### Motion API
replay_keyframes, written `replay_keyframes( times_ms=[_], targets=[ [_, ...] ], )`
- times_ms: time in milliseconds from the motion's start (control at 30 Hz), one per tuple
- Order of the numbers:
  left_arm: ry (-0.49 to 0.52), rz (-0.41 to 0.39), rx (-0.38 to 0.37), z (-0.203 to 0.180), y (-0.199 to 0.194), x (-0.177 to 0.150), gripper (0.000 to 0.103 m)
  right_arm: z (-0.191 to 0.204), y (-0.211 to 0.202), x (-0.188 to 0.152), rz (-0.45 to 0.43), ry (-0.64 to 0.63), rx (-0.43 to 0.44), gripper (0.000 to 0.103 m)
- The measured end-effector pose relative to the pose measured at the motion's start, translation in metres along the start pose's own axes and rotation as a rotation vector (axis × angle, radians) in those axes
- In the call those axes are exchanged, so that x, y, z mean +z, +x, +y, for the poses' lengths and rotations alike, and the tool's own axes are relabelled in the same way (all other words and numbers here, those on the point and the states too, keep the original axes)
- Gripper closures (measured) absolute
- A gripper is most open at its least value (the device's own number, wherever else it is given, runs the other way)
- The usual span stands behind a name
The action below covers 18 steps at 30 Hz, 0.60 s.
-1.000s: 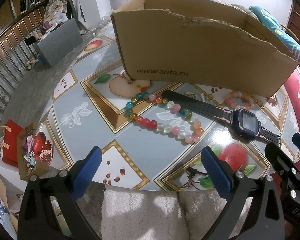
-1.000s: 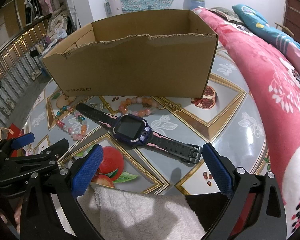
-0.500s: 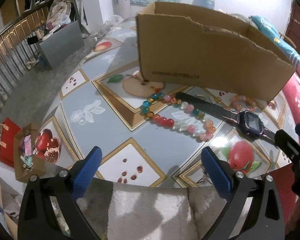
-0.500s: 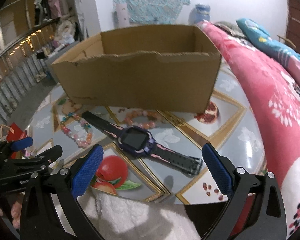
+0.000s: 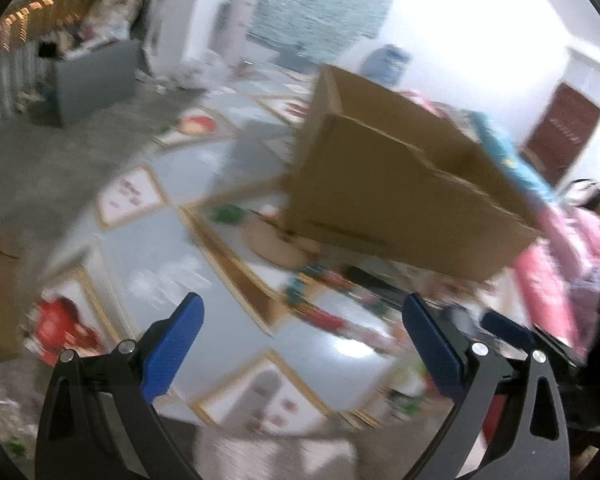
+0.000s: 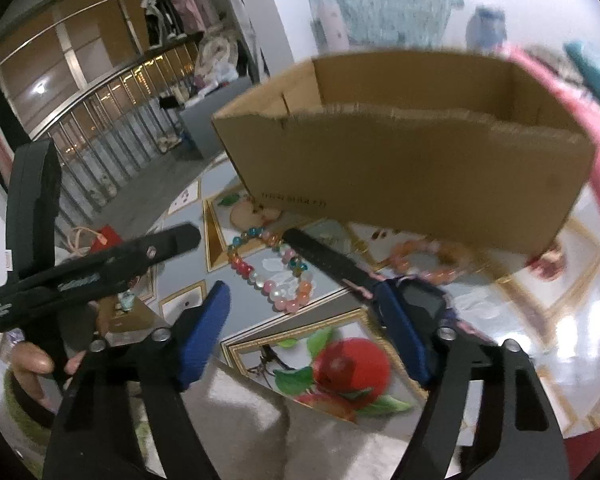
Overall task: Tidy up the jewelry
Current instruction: 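Lower the left tool onto the multicolour bead bracelet and close it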
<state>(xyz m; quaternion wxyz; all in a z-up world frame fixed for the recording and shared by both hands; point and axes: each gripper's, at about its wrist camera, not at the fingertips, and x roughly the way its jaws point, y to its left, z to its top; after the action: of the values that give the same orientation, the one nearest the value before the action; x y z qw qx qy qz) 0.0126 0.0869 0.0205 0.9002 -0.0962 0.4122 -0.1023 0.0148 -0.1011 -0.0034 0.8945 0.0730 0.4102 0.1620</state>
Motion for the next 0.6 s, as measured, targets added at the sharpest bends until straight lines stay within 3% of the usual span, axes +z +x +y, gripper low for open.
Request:
replay_keyframes(
  times_ms=[100,200,400,600],
  targets=[
    [0.12,0.016,0.129,-0.008,0.017,0.007,0.006,-0.004,0.016,0.003,0.055,0.037,0.015,0.052],
    [0.18,0.026,0.133,-0.01,0.027,0.007,0.006,-0.005,0.027,0.006,0.09,0.042,0.021,0.062],
    [0.291,0.073,0.123,-0.021,0.052,0.011,0.038,-0.001,0.044,0.009,0.154,0.023,0.005,0.079],
    [0.368,0.136,0.107,-0.026,0.068,0.009,0.064,0.002,0.052,0.012,0.174,-0.023,-0.047,0.083]
  ],
)
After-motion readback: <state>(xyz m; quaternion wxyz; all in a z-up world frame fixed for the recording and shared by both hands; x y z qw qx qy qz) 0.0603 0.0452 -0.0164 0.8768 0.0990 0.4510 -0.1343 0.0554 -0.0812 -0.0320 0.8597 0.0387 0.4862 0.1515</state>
